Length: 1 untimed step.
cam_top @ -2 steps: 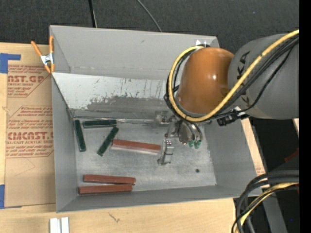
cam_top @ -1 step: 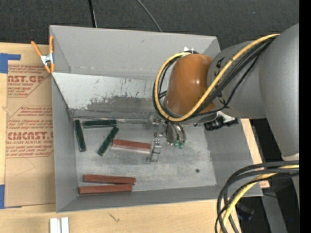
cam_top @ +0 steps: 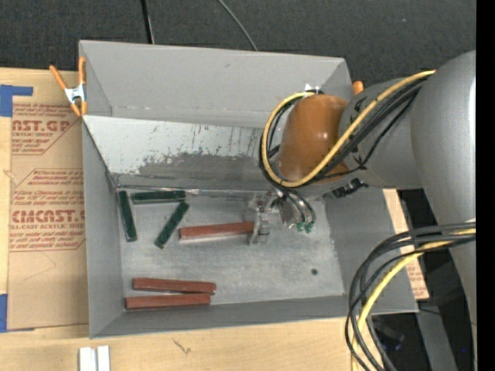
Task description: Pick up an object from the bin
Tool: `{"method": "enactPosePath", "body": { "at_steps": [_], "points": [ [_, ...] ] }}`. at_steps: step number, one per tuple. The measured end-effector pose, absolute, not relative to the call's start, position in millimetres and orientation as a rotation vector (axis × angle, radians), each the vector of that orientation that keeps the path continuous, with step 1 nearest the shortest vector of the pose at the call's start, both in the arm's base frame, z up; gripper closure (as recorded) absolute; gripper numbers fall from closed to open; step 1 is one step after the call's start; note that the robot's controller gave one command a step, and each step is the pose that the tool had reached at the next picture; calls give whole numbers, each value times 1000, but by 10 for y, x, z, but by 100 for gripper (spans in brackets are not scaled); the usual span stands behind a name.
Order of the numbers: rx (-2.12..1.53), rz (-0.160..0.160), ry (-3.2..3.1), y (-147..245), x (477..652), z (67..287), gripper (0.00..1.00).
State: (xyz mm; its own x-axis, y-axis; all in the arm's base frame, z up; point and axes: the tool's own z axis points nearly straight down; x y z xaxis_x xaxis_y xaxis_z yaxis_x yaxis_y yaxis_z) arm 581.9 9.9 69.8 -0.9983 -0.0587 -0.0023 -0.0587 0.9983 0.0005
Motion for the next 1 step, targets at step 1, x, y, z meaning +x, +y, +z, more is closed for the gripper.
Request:
{"method": "enactPosePath", "body": {
  "at_steps": [1],
  "points": [
    [-93,1,3138,98,5819,698,100]
  ]
}}
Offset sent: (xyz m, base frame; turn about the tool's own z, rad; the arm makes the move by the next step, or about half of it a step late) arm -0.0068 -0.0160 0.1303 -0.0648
